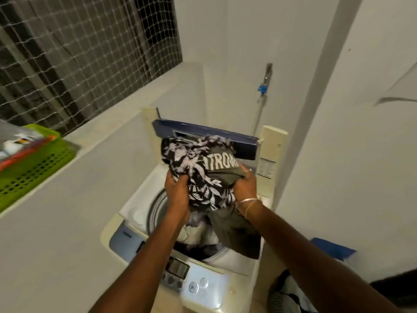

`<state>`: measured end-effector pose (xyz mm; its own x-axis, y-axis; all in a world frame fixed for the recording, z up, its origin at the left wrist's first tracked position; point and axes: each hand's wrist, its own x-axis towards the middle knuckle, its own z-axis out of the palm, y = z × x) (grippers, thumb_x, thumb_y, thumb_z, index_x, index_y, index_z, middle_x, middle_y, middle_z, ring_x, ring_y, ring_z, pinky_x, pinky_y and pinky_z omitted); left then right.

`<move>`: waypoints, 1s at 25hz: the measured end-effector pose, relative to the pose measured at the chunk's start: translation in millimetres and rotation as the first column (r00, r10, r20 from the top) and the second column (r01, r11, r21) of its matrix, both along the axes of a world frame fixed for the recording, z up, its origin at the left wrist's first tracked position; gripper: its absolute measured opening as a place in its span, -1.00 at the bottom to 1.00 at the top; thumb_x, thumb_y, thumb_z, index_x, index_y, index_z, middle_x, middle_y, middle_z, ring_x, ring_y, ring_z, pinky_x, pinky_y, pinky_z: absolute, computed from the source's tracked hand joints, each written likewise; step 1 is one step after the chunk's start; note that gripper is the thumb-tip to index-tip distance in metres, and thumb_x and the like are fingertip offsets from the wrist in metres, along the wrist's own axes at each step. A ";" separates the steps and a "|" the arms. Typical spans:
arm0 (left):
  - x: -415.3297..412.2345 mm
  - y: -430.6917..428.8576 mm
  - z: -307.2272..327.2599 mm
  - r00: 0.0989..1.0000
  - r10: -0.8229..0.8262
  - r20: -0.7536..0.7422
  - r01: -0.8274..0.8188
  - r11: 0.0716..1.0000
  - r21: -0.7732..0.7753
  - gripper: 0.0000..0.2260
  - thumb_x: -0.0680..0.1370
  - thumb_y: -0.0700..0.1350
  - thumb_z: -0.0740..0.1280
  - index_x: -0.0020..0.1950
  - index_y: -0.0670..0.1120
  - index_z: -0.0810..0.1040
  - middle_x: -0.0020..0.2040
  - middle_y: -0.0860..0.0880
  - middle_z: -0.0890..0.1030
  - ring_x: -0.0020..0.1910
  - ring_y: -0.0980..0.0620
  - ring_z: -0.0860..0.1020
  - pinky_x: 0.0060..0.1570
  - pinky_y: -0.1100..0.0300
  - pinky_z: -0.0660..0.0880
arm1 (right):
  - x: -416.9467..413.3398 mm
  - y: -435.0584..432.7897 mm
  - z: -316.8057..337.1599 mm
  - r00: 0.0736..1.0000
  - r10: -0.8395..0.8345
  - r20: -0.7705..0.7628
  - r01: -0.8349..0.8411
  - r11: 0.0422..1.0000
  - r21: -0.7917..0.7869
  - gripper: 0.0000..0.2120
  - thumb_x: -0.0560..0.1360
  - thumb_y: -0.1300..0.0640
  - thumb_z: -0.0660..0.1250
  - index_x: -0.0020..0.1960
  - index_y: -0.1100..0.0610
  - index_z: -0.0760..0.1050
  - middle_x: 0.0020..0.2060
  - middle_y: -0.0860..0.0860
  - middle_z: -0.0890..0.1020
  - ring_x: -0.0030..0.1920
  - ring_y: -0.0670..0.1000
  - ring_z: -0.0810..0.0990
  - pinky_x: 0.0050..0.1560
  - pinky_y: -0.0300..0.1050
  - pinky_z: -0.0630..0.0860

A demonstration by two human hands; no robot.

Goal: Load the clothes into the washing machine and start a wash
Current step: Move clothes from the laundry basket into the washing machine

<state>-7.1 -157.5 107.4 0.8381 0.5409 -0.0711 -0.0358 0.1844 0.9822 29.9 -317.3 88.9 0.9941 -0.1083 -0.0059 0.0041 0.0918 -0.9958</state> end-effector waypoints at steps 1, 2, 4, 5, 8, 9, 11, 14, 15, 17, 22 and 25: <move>-1.1 20.0 -7.4 0.999 0.015 -0.038 -0.014 1.000 0.024 -0.59 0.51 -0.18 0.32 0.37 -0.09 0.48 0.15 0.02 0.64 0.06 0.08 0.62 0.08 0.14 0.59 | 8.3 21.7 3.0 1.000 -0.009 -0.011 0.010 1.000 0.021 -0.75 0.56 0.23 0.32 0.19 0.02 0.58 0.00 -0.13 0.67 -0.02 -0.21 0.63 0.02 -0.34 0.55; -2.2 36.2 -16.6 0.996 0.002 -0.090 0.001 0.999 0.038 -0.57 0.52 -0.09 0.34 0.40 -0.04 0.47 0.21 0.03 0.62 0.13 0.06 0.61 0.18 0.07 0.56 | 15.5 38.5 0.4 0.999 -0.024 -0.033 0.025 0.999 0.028 -0.71 0.55 0.26 0.30 0.23 0.03 0.57 0.04 -0.10 0.67 0.02 -0.17 0.63 0.06 -0.30 0.56; -3.1 60.9 -37.9 0.969 -0.042 -0.243 0.058 0.997 0.056 -0.59 0.55 -0.01 0.35 0.39 -0.01 0.47 0.22 0.05 0.61 0.14 0.03 0.60 0.19 0.03 0.55 | 23.8 61.7 -15.4 0.995 -0.030 -0.093 0.028 0.999 -0.024 -0.64 0.52 0.30 0.29 0.25 0.03 0.57 0.09 -0.03 0.66 0.08 -0.04 0.62 0.16 -0.12 0.57; -0.9 68.9 -50.1 0.937 -0.078 -0.340 0.103 0.993 0.054 -0.64 0.55 0.00 0.36 0.34 -0.02 0.50 0.16 0.02 0.63 0.08 0.02 0.61 0.09 0.04 0.59 | 25.8 66.7 -27.0 0.991 -0.019 -0.130 0.008 0.996 -0.088 -0.65 0.51 0.30 0.29 0.24 0.04 0.58 0.09 0.00 0.66 0.09 0.01 0.62 0.20 -0.04 0.56; 5.9 81.5 -90.4 0.736 -0.177 -0.653 0.245 0.969 0.014 -0.63 0.41 -0.07 0.45 0.18 -0.17 0.58 -0.05 -0.14 0.65 -0.12 -0.11 0.62 -0.18 0.04 0.62 | 29.5 64.4 -55.1 0.942 0.033 -0.333 -0.104 0.975 -0.198 -0.58 0.47 0.27 0.32 0.32 0.09 0.50 0.16 0.08 0.61 0.14 0.10 0.58 0.19 -0.12 0.49; 9.0 83.7 -105.5 0.688 -0.166 -0.707 0.289 0.956 0.057 -0.55 0.34 -0.06 0.46 0.18 -0.22 0.58 -0.05 -0.17 0.65 -0.10 -0.15 0.62 -0.11 -0.01 0.63 | 32.5 59.0 -61.4 0.925 0.037 -0.378 -0.139 0.959 -0.248 -0.53 0.45 0.26 0.34 0.35 0.09 0.48 0.20 0.08 0.58 0.14 0.10 0.56 0.14 -0.19 0.44; 13.1 74.6 -116.6 0.692 -0.105 -0.714 0.341 0.920 0.195 -0.59 0.38 -0.05 0.45 0.18 -0.17 0.58 0.00 -0.16 0.64 -0.05 -0.14 0.63 0.00 0.03 0.60 | 36.6 46.0 -69.7 0.916 0.064 -0.395 -0.220 0.906 -0.362 -0.50 0.40 0.23 0.39 0.32 0.02 0.49 0.22 0.03 0.54 0.13 0.05 0.52 0.08 -0.22 0.37; 18.7 35.2 -100.6 0.781 -0.048 -0.623 0.374 0.834 0.405 -0.76 0.49 -0.03 0.36 0.11 -0.08 0.61 0.03 -0.13 0.67 -0.03 -0.10 0.62 0.09 0.04 0.55 | 39.6 26.1 -74.6 0.931 0.085 -0.354 -0.229 0.892 -0.389 -0.57 0.43 0.20 0.44 0.29 0.05 0.51 0.25 -0.02 0.52 0.23 0.02 0.49 0.24 -0.22 0.35; 21.6 18.4 -94.3 0.811 -0.010 -0.585 0.367 0.787 0.495 -0.78 0.52 -0.04 0.33 0.10 -0.10 0.60 0.03 -0.12 0.66 -0.01 -0.11 0.61 0.10 0.06 0.52 | 39.6 18.1 -76.4 0.940 0.076 -0.332 -0.203 0.908 -0.366 -0.59 0.43 0.19 0.44 0.26 0.06 0.53 0.24 -0.01 0.54 0.23 0.02 0.51 0.30 -0.19 0.38; 23.1 -18.6 -87.0 0.892 0.003 -0.453 0.295 0.755 0.586 -0.85 0.58 -0.08 0.29 0.07 -0.10 0.57 -0.01 -0.07 0.63 -0.01 -0.07 0.59 0.02 0.14 0.44 | 34.0 -3.5 -75.4 0.960 0.045 -0.275 -0.139 0.933 -0.332 -0.65 0.43 0.17 0.43 0.21 0.05 0.54 0.16 0.00 0.60 0.16 0.00 0.57 0.25 -0.18 0.47; 5.7 -145.9 -94.7 0.954 -0.251 -0.163 0.297 0.729 0.617 -0.93 0.64 -0.09 0.25 0.09 0.02 0.51 -0.06 0.09 0.61 -0.06 0.18 0.59 -0.05 0.32 0.51 | -11.1 -95.4 -75.5 0.994 -0.099 -0.057 0.066 0.906 -0.418 -0.83 0.55 0.07 0.33 0.12 0.05 0.56 -0.07 -0.14 0.60 -0.10 -0.22 0.55 -0.05 -0.44 0.45; -4.9 -232.6 -125.9 0.900 -0.422 -0.112 0.392 0.670 0.630 -0.91 0.67 -0.08 0.24 0.13 0.00 0.50 -0.02 0.07 0.62 -0.01 0.17 0.59 0.02 0.32 0.52 | -44.2 -169.2 -105.5 0.981 -0.193 -0.019 0.164 0.876 -0.454 -0.82 0.60 -0.05 0.24 0.08 0.01 0.53 -0.10 -0.13 0.62 -0.13 -0.22 0.58 -0.04 -0.36 0.53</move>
<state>-12.0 -390.1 -18.5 0.9799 0.0525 0.1923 -0.1470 -0.4612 0.8750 -14.3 -486.5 -16.6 0.9568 -0.2897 0.0253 -0.0848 -0.3613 -0.9286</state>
